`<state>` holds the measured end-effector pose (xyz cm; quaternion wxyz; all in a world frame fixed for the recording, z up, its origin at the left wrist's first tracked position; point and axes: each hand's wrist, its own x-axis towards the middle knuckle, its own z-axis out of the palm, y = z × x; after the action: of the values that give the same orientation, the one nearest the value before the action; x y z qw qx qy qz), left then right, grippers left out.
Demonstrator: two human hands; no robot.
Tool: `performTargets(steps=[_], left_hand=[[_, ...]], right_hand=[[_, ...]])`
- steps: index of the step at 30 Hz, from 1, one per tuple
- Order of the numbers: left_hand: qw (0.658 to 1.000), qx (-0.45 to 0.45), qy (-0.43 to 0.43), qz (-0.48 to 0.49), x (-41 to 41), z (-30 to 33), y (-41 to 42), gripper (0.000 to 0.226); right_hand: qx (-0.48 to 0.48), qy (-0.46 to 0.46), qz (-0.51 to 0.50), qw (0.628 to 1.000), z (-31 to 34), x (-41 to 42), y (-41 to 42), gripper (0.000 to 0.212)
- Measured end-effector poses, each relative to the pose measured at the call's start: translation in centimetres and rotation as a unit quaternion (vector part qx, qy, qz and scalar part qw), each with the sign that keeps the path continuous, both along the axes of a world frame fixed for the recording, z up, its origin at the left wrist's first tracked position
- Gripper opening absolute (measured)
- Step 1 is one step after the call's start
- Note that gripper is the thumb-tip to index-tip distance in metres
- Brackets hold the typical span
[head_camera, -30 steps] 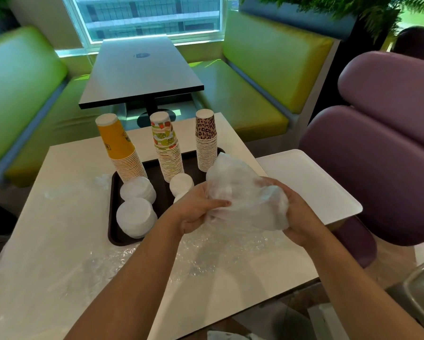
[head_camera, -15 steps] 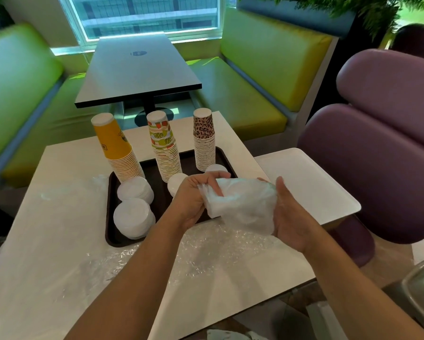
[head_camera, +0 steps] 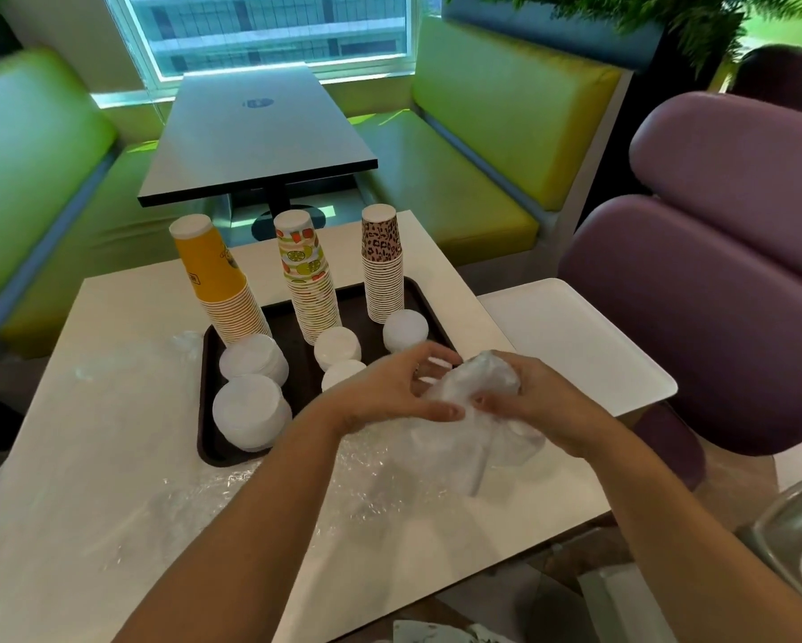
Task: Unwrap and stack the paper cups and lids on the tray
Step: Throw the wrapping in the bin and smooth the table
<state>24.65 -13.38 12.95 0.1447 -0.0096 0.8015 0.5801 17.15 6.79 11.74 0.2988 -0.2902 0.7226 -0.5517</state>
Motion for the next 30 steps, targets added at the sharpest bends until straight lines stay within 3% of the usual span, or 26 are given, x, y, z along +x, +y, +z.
performTargets(steps=[3, 7, 9, 11, 14, 16, 19, 23, 26, 30], left_hand=[[1.0, -0.004, 0.007, 0.006, -0.2, -1.4, 1.1, 0.046], [0.988, 0.06, 0.0, 0.145, -0.8, -2.5, 2.1, 0.047], [0.982, 0.041, -0.01, 0.187, -1.2, -2.8, 2.8, 0.053], [0.981, 0.059, -0.021, 0.184, -1.5, -2.8, 3.4, 0.055], [0.967, 0.195, -0.05, 0.155, -1.8, -2.6, 4.2, 0.051], [0.943, 0.294, -0.066, 0.142, -1.9, -2.1, 4.8, 0.04], [0.919, 0.359, -0.081, 0.142, -2.3, -1.4, 5.6, 0.026], [0.927, 0.327, -0.073, 0.167, -3.2, -1.0, 6.9, 0.024], [0.953, 0.25, -0.03, 0.167, -4.2, -1.2, 8.3, 0.023], [0.978, 0.163, 0.021, 0.129, -5.5, -1.7, 10.8, 0.028]], right_hand=[[-0.03, -0.011, -0.024, 0.999, 0.3, 0.3, -0.6, 0.047], [-0.115, -0.217, -0.141, 0.959, -0.4, -0.1, 0.0, 0.064], [-0.103, -0.263, -0.115, 0.952, -1.1, -0.1, 0.5, 0.063], [-0.106, -0.264, -0.067, 0.956, -1.8, 0.1, 0.7, 0.069], [-0.152, -0.232, -0.052, 0.959, -2.2, -0.1, 1.0, 0.091], [-0.188, -0.214, -0.065, 0.956, -2.1, -0.4, 1.5, 0.088], [-0.215, -0.196, -0.073, 0.954, -1.6, -0.7, 2.7, 0.073], [-0.199, -0.197, -0.094, 0.955, -1.4, -1.0, 4.3, 0.045], [-0.228, -0.27, -0.116, 0.928, -1.4, -1.3, 6.4, 0.031], [-0.167, -0.311, -0.152, 0.923, -2.0, -1.9, 9.2, 0.06]])
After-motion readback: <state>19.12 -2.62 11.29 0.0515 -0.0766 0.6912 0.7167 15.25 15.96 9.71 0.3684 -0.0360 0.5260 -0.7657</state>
